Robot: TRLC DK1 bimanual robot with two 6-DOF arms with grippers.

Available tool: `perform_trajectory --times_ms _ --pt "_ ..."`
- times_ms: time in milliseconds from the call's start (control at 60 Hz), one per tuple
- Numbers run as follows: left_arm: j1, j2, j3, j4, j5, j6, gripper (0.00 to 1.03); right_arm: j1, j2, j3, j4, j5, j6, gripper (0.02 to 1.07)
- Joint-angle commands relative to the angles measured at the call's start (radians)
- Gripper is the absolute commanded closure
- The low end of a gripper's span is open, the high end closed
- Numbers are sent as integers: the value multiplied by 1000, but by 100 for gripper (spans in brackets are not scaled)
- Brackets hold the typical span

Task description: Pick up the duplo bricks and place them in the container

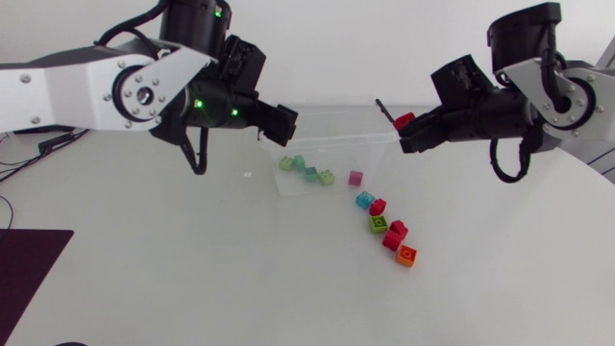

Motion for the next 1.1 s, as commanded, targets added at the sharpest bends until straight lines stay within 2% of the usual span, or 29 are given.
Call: perform_trajectory --times_ms 0,333,367,400,483,500,517,733,900,1083 --pt "20 -66 -64 -5 -6 27 5 28 66 45 23 11 24 73" --pt "87 -222 -257 30 -6 70 5 106 329 247 113 55 25 70" --pt "95 -236 -276 33 -6 72 5 111 352 267 113 61 27 66" --pt "98 -247 -291 34 -6 75 5 117 375 284 115 72 25 57" --pt "103 -274 -336 54 -4 83 5 132 433 330 110 106 21 17" --pt "103 -280 -346 62 -6 84 5 134 440 336 110 113 19 11" --pt "103 -290 -360 74 -6 86 5 134 442 341 110 116 19 9" --pt "101 -334 -432 99 -6 90 5 101 276 244 90 106 8 8" --pt "106 -340 -480 133 -6 101 5 49 52 62 -25 -23 -76 8" --pt "107 -377 -514 139 -6 93 5 28 -84 -165 -55 -60 -179 8"
